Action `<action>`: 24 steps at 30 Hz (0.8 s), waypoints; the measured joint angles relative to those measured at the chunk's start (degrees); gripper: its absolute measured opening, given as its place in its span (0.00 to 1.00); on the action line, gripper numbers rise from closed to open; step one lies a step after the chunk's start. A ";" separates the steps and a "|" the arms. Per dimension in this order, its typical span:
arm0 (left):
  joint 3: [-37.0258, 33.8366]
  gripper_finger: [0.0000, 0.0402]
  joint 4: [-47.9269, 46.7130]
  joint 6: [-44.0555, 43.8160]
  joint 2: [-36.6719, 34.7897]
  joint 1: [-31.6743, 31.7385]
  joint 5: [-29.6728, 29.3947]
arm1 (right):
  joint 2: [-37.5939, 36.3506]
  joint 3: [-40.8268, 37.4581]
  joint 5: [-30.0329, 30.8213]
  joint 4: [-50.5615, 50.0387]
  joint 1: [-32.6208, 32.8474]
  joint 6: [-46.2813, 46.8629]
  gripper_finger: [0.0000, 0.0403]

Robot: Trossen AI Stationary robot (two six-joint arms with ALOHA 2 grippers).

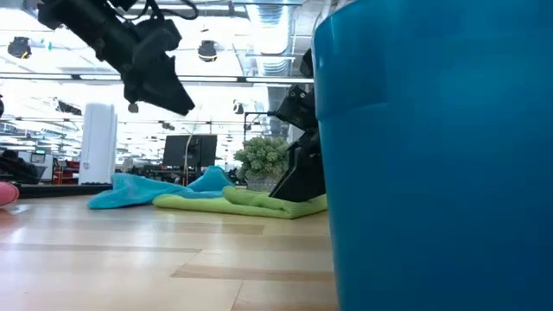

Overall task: Fold microfiber towels
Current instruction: Fold the green microfiber cloth

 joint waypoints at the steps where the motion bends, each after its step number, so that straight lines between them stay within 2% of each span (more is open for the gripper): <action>1: 0.00 0.40 -0.04 -0.43 0.15 0.27 0.88 | 0.02 0.00 0.12 0.00 0.08 0.00 0.30; 5: -1.72 0.40 3.48 -4.93 3.79 0.96 1.68 | -1.41 -0.30 -0.05 -1.12 0.14 0.32 0.30; 9: -4.36 0.40 9.04 -9.39 10.05 1.74 5.06 | -4.92 -0.52 -0.30 -3.69 0.16 0.42 0.30; 15: -4.36 0.40 17.43 -11.09 20.08 1.97 7.33 | -10.18 -0.44 0.26 -8.90 0.16 2.01 0.30; 20: -4.24 0.40 17.53 -16.78 27.03 1.97 6.67 | -12.06 -0.22 1.74 -12.65 0.32 3.38 0.30; 24: -4.22 0.40 21.17 -18.33 30.92 1.96 9.67 | -12.09 -0.26 3.18 -13.24 1.11 3.41 0.30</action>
